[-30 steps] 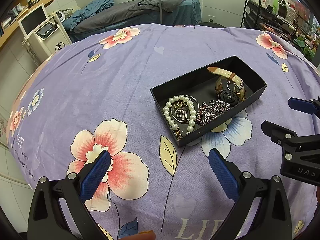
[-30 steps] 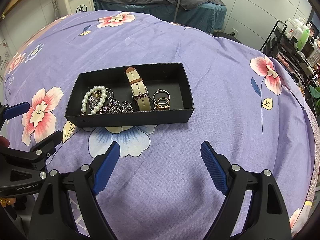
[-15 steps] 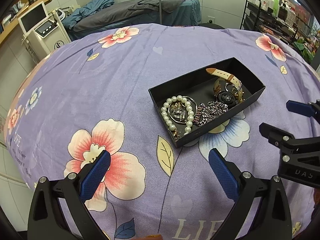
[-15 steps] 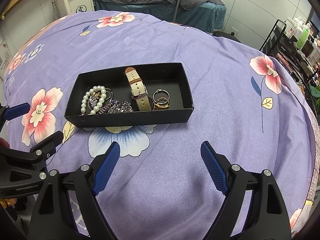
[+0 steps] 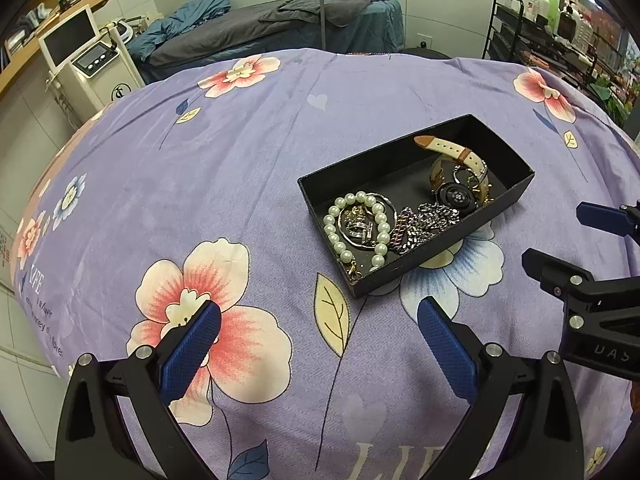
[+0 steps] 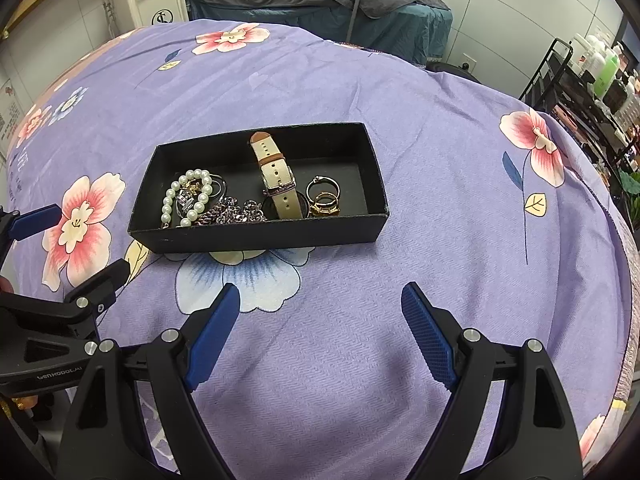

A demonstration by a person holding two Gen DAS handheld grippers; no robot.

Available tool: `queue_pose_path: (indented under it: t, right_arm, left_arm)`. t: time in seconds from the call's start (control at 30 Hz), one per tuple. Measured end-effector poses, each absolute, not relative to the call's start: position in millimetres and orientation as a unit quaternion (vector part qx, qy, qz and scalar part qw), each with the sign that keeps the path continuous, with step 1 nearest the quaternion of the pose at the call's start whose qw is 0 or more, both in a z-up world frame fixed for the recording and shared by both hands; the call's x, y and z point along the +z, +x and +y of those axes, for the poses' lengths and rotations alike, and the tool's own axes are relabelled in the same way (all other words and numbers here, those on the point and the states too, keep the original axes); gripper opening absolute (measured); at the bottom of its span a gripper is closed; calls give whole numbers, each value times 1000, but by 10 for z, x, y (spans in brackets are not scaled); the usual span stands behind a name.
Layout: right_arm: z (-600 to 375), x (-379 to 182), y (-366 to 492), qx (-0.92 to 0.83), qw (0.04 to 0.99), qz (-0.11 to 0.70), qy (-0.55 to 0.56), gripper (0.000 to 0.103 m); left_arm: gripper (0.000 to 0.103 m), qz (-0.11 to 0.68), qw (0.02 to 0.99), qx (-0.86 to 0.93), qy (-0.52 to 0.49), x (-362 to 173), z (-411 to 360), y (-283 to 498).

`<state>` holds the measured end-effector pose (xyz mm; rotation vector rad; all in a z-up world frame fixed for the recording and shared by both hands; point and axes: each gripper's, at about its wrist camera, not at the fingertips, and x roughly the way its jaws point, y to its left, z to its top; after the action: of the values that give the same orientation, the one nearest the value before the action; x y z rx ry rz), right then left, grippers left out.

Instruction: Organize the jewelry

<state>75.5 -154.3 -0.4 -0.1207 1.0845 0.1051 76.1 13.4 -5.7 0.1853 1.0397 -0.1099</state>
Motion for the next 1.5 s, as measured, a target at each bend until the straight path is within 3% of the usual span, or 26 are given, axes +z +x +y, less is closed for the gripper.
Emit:
queue_pose_path:
  t: [1.5]
  right_arm:
    - [-1562,-12,739,40,856,513,-39,82]
  left_arm:
    - [97,506,857,-55,76,-95,145,741]
